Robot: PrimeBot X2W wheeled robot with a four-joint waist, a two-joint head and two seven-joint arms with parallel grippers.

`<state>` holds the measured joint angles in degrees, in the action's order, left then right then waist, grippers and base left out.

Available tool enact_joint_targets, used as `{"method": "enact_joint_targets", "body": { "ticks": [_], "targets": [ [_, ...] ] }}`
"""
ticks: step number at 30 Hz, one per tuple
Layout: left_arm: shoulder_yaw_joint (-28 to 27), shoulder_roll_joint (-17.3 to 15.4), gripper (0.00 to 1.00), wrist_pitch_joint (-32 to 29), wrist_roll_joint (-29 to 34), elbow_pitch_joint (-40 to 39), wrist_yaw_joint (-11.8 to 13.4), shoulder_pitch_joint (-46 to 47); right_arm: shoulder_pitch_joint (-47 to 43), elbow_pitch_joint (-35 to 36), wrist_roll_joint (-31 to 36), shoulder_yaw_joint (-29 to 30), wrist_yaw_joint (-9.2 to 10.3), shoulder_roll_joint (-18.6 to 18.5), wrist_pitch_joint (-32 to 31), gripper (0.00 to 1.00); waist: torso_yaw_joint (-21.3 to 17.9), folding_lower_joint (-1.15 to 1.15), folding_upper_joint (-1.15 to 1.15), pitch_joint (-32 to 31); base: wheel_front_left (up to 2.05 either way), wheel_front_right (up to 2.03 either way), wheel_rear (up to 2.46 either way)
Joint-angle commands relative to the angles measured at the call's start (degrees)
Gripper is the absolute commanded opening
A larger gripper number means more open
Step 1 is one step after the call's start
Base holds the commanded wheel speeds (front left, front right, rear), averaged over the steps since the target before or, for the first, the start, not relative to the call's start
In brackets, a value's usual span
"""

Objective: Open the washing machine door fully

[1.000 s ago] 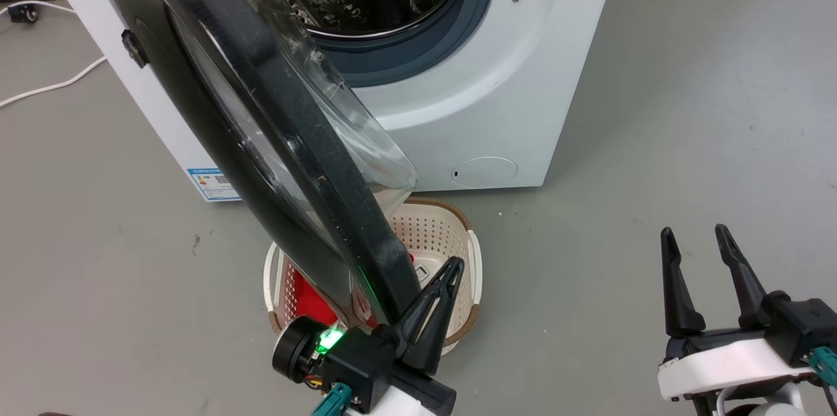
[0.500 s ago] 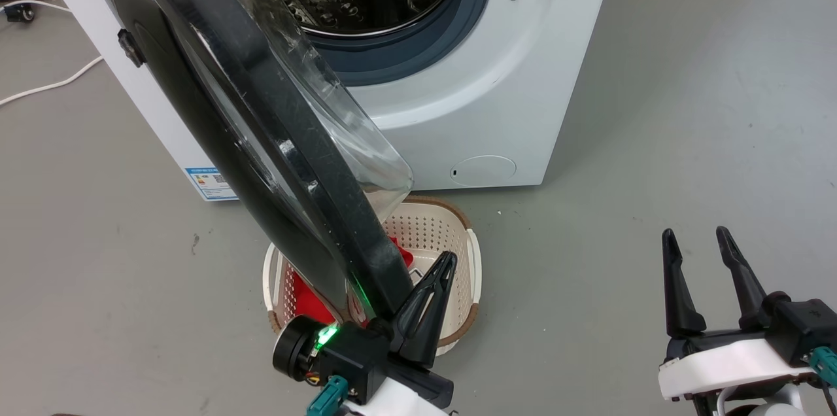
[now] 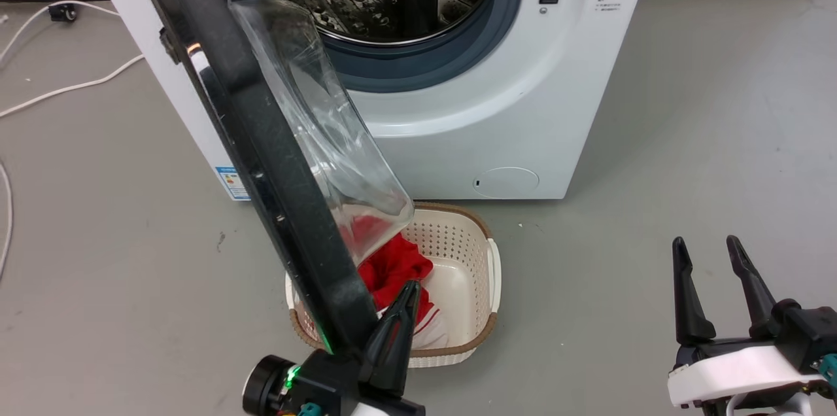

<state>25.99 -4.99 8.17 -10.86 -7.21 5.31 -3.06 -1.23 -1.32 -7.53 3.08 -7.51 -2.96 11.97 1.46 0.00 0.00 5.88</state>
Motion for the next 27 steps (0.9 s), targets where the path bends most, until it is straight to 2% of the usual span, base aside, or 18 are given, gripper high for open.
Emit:
{"method": "enact_joint_targets", "body": {
  "ticks": [1, 6, 14, 23, 27],
  "targets": [
    [-1.2, -0.9, 0.0, -0.2, -0.1, 0.1, 0.8, -0.1, -0.1, 0.3, 0.3, 0.0, 0.04, 0.2, -0.2, 1.0, 0.4, 0.0, 0.0, -0.2, 0.0, 0.0, 0.0],
    [-1.6, -1.5, 0.0, -0.5, 0.0, -2.2, 1.8, -1.9, -1.0, 0.9, 0.5, 0.1, 0.03, 0.2, -0.7, 1.0, 2.6, 0.0, 0.0, -0.3, 0.0, 0.0, 0.0],
    [-1.4, -1.4, 0.0, -0.2, -0.1, -5.4, 3.3, -4.3, -1.5, 2.1, 1.1, 0.4, 0.04, 0.2, -1.5, 1.0, 8.4, 0.0, 0.0, -0.2, 0.0, 0.0, 0.0],
    [-2.8, -1.7, 0.0, 0.8, -0.5, -6.3, 4.8, -4.7, -1.5, 3.9, 1.9, 1.6, 0.03, 0.1, -2.7, 1.0, 17.0, 0.0, 0.0, 1.1, 0.0, 0.0, 0.0],
    [-5.3, -2.6, 0.0, 1.8, -1.2, -6.0, 6.1, -5.1, -1.5, 5.0, 2.2, 1.8, 0.04, 0.1, -3.4, 1.0, 21.4, 0.0, 0.0, 1.5, 0.0, 0.0, 0.0]
  ]
}}
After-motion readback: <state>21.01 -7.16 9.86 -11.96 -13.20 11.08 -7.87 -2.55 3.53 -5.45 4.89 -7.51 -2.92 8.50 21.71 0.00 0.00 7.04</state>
